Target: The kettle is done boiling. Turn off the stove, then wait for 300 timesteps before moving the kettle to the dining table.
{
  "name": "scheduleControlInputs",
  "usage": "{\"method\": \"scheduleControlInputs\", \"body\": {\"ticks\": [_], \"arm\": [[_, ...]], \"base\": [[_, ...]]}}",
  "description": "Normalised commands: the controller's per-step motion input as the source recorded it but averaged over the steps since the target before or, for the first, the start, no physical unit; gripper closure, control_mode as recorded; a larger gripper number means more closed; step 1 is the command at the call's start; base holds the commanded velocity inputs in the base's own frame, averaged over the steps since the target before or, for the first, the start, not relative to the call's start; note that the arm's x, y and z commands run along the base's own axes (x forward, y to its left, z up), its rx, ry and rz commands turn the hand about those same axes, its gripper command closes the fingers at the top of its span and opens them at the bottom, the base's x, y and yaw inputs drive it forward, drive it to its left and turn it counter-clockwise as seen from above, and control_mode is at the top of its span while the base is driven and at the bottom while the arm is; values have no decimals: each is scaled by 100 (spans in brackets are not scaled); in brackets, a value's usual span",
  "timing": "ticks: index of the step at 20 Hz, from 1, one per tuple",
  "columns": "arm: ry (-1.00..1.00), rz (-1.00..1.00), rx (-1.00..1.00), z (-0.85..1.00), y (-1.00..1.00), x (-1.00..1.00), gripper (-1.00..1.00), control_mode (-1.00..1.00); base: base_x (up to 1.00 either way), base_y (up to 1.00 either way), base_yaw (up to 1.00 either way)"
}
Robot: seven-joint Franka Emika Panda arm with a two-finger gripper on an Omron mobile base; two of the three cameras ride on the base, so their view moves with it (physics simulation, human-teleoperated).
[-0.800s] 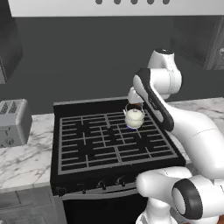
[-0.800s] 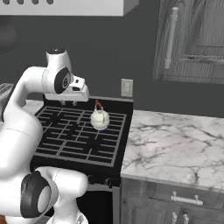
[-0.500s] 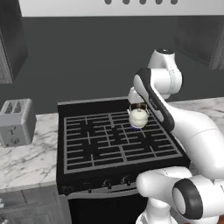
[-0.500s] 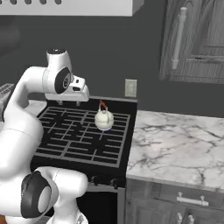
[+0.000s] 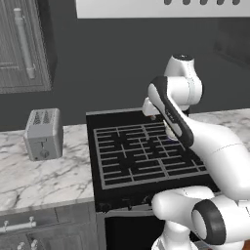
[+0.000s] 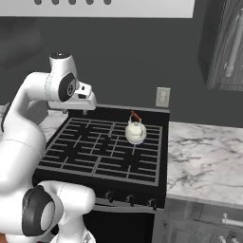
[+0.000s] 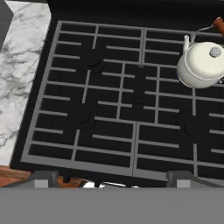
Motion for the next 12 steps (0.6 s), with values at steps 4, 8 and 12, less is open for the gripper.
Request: {"method": "scheduleControlInputs", "body": {"ticks": [4, 8, 12], "arm": [[0, 0, 0, 0, 0, 0, -100, 100], [0, 0, 0, 0, 0, 0, -100, 100], [0, 0, 0, 0, 0, 0, -100, 100]], "base": [[0, 48, 0], [0, 44, 0], [0, 42, 0]]}}
